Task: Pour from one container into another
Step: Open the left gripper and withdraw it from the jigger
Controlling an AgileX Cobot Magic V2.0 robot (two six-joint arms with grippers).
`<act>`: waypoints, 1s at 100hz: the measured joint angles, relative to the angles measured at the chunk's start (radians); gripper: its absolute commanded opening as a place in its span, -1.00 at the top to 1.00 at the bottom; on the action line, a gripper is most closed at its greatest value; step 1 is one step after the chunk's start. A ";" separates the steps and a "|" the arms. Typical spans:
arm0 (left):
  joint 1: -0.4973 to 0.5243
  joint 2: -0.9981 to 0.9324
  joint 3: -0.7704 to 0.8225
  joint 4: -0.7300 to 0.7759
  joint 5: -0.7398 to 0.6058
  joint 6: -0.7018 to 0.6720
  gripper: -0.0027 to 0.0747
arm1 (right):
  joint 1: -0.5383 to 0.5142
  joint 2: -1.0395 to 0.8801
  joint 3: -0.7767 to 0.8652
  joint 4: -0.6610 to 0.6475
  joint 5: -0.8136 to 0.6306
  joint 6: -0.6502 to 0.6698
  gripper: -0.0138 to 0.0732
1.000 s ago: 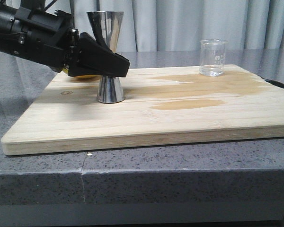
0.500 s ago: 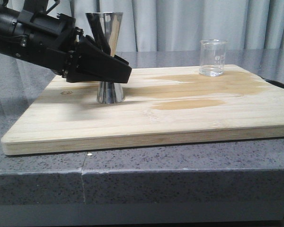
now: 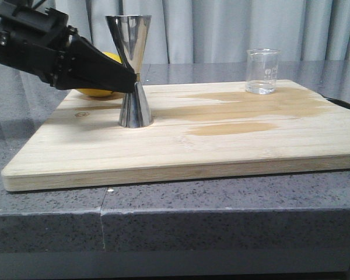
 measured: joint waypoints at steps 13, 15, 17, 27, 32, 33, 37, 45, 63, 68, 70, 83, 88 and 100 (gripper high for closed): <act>0.005 -0.016 0.000 0.021 0.000 -0.014 -0.18 | 0.000 0.000 0.000 0.000 -0.002 0.000 -0.63; 0.005 -0.018 0.000 0.023 0.000 -0.017 -0.18 | 0.000 0.000 0.000 0.000 -0.002 0.000 -0.63; 0.005 -0.018 0.000 0.029 0.000 -0.022 -0.18 | 0.000 0.000 0.000 0.000 -0.002 0.000 -0.63; 0.006 -0.027 0.000 0.051 0.000 -0.032 -0.18 | 0.000 0.000 0.000 0.000 -0.009 0.000 -0.63; 0.008 -0.034 0.000 0.060 0.002 -0.034 -0.18 | 0.000 0.000 0.000 0.000 -0.011 0.000 -0.63; 0.008 -0.034 0.000 0.060 0.002 -0.034 -0.18 | 0.000 0.000 0.000 0.000 -0.011 0.000 -0.63; 0.008 -0.039 0.000 0.067 0.002 -0.036 -0.18 | 0.000 0.000 0.000 0.000 -0.013 0.000 -0.63; 0.015 -0.058 0.000 0.078 0.004 -0.038 -0.18 | 0.000 0.000 0.000 0.000 -0.016 0.000 -0.63; 0.060 -0.115 0.000 0.095 0.009 -0.055 -0.18 | 0.000 0.000 0.000 0.000 -0.018 0.000 -0.63; 0.076 -0.134 0.000 0.100 0.011 -0.064 -0.18 | 0.000 0.000 0.000 0.000 -0.018 0.000 -0.63; 0.083 -0.142 0.000 0.102 0.011 -0.070 -0.18 | 0.000 0.000 0.000 0.000 -0.018 0.000 -0.63; 0.130 -0.204 0.000 0.112 0.011 -0.083 -0.18 | 0.000 0.000 0.000 0.000 -0.018 0.000 -0.63; 0.150 -0.240 0.000 0.112 0.011 -0.085 -0.18 | 0.000 0.000 0.000 0.000 -0.018 0.000 -0.63; 0.206 -0.331 -0.012 0.112 0.018 -0.129 -0.14 | 0.000 0.000 0.000 0.000 -0.018 0.000 -0.63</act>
